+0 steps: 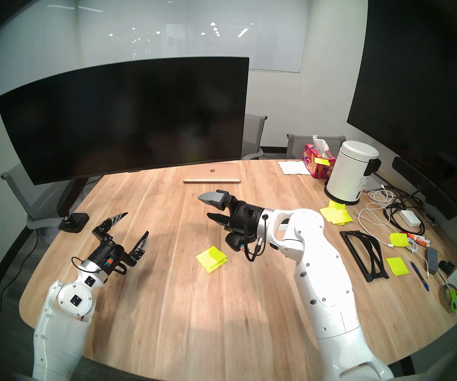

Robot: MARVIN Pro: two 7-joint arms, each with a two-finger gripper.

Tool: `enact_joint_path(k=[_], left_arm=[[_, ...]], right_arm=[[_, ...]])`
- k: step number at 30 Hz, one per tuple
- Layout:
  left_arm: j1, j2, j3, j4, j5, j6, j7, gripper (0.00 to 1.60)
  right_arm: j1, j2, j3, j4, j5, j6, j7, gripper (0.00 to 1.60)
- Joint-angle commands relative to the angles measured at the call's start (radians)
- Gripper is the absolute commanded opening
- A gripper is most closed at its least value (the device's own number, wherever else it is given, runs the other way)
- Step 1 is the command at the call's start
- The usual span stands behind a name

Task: Peel one sticky note off the pad and stick it onto the monitor, then press it flat

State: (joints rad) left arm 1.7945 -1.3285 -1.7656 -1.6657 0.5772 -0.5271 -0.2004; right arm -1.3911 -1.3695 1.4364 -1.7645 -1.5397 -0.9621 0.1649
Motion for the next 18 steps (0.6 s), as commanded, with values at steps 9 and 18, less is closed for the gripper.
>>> enact_joint_path(k=[9,18], left_arm=[[-0.028,0.025,-0.020,0.029,-0.046,-0.085,0.016,1.60],[0.010,0.031,-0.052,0.042,-0.071,-0.118,0.020,1.60]], right_arm=[[0.001,0.027,-0.037,-0.097,0.193,0.002,0.199,1.60],[-0.057,-0.009,-0.070,-0.116,0.215,0.026,0.255,1.60]])
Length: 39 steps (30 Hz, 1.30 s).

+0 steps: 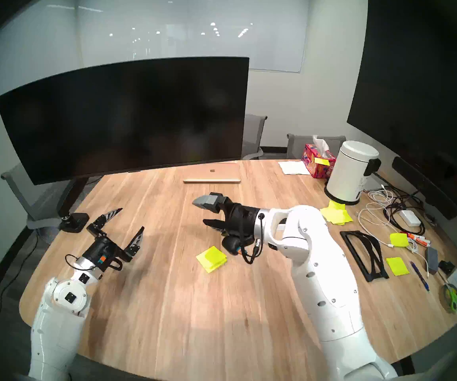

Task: Peel one sticky note off the pad and stick it onto the monitor, then press it flat

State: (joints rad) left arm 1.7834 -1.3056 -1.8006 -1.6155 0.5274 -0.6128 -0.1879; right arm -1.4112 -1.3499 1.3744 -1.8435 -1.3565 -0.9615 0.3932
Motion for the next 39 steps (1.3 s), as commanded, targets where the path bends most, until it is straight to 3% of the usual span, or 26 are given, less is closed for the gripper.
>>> enact_joint_path(k=[1,9,20,39], left_arm=[[0.022,0.010,-0.018,-0.007,-0.023,-0.036,0.007,1.60],[0.034,0.014,-0.015,-0.021,-0.032,-0.041,-0.009,1.60],[0.036,0.004,0.004,-0.051,-0.022,-0.015,-0.022,1.60],[0.008,0.016,0.023,-0.028,-0.042,0.019,-0.049,1.60]], right_arm=[[-0.040,-0.026,-0.007,-0.034,0.032,0.026,0.031,1.60],[-0.069,-0.007,0.017,-0.021,0.070,0.012,0.060,1.60],[-0.085,-0.011,0.052,-0.048,0.286,0.032,0.228,1.60],[-0.016,0.014,0.029,0.002,0.531,0.140,0.529,1.60]])
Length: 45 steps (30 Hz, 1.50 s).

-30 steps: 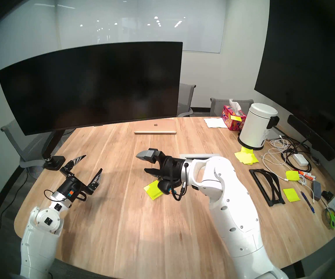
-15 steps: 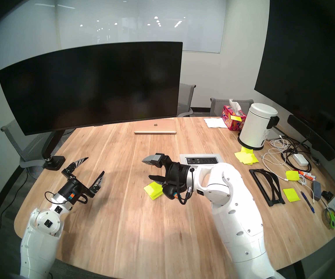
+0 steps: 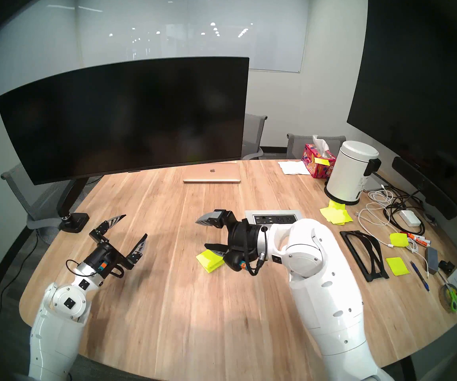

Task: Peel one sticky note off the pad and stick it onto the monitor, then press it flat

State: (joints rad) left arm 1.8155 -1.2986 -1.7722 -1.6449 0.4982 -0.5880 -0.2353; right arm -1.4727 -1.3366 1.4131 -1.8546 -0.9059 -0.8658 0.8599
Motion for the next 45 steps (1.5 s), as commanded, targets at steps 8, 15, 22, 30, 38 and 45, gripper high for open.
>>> enact_joint_path(k=[8,15,22,30,38,45], left_arm=[[-0.039,0.009,-0.004,0.024,-0.033,-0.002,-0.013,1.60],[-0.053,0.013,-0.004,0.043,-0.040,-0.001,-0.020,1.60],[-0.068,0.015,-0.001,0.059,-0.045,-0.004,-0.028,1.60],[-0.071,0.014,0.000,0.055,-0.050,-0.002,-0.036,1.60],[-0.077,0.016,-0.001,0.065,-0.049,0.001,-0.043,1.60],[-0.087,0.016,0.000,0.067,-0.048,0.005,-0.049,1.60]], right_arm=[[0.065,0.002,-0.019,0.032,0.133,0.090,0.145,1.60],[0.077,0.003,-0.021,0.042,0.144,0.095,0.169,1.60],[0.081,0.012,-0.021,0.036,0.168,0.104,0.209,1.60],[0.087,0.038,-0.023,0.044,0.203,0.098,0.237,1.60],[0.104,0.042,-0.022,0.087,0.170,0.070,0.193,1.60],[0.097,0.052,-0.023,0.087,0.173,0.064,0.177,1.60]])
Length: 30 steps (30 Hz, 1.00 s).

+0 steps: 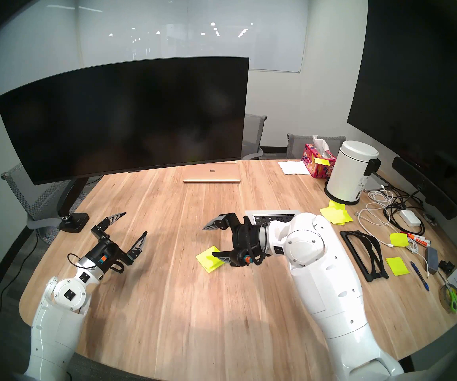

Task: Peel one sticky note off the pad and stick it onto the monitor, then press it flat

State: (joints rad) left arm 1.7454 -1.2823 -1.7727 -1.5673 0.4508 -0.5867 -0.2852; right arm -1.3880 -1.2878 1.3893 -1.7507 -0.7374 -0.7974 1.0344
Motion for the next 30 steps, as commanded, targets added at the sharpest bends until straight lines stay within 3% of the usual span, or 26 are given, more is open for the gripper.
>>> enact_joint_path(k=[1,14,30], left_arm=[[-0.018,0.000,0.001,-0.010,0.000,0.004,0.000,1.60],[-0.030,-0.004,0.005,-0.003,0.001,0.011,-0.005,1.60],[-0.037,-0.006,0.003,-0.006,0.005,0.032,0.002,1.60]], right_arm=[[0.012,0.006,0.001,-0.017,0.007,-0.005,0.003,1.60],[0.008,0.029,-0.002,-0.024,0.057,-0.018,-0.006,1.60],[0.012,0.044,-0.013,-0.023,0.065,-0.011,-0.016,1.60]])
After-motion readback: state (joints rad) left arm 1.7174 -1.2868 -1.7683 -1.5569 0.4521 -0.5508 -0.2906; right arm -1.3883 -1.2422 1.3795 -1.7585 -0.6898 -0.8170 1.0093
